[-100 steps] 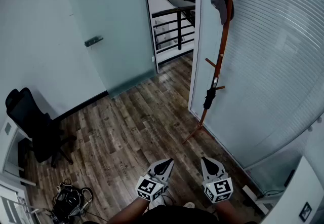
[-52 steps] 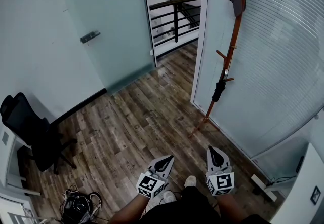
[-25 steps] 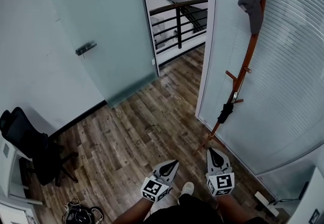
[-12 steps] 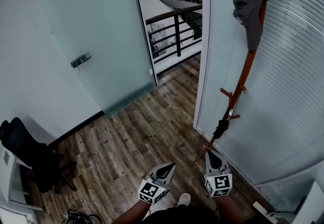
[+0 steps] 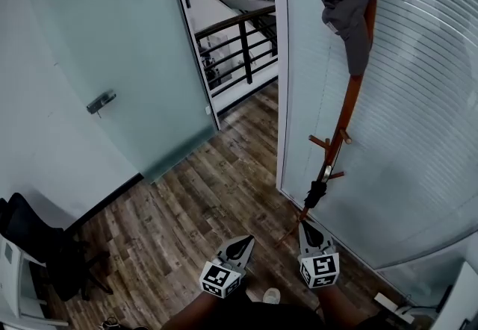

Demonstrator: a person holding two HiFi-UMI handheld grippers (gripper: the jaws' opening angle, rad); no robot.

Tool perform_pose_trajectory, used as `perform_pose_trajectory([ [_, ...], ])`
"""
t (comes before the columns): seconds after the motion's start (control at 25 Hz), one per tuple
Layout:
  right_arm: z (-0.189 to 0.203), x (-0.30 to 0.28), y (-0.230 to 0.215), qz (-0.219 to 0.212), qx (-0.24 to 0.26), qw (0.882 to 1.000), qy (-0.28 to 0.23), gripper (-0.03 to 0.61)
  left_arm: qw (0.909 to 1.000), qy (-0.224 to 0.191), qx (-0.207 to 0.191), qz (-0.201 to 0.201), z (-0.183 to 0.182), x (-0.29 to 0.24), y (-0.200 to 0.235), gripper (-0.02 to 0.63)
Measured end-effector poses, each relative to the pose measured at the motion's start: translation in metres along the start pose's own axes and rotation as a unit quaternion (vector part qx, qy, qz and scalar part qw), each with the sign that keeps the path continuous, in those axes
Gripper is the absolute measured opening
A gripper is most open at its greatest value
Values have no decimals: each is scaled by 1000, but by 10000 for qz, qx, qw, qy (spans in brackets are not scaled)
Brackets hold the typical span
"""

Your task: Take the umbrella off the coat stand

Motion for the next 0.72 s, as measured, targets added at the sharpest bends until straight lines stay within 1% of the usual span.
perform_pose_trajectory([
  [0.16,-10,-16,-9,74,76,9998,-148,6,9997,11,47,247,0,-28,16,14],
  [0.28,-16,-35,-19,234,24,9996,-156,6,9987,2,47,503,-5,-58,34,14],
  [0.4,-23,-51,-29,475,1,9987,-164,6,9966,-64,-91,814,-16,-90,52,14],
  [0.56,-24,-69,-43,849,-59,9963,-131,6,9924,-39,-247,1201,-28,-123,74,14],
  [0.72,-17,-80,-54,1312,-214,9911,-35,6,9881,-55,-177,1530,-29,-148,91,14],
])
Point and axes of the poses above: the fingertips, and each gripper's own axes: x backward along the fingers, y to its left, z out of its underside, the point moved 1 cm from there along x, backward along the fingers, and after that the axes turned 10 degrees about -y, right-handed, at the moved point
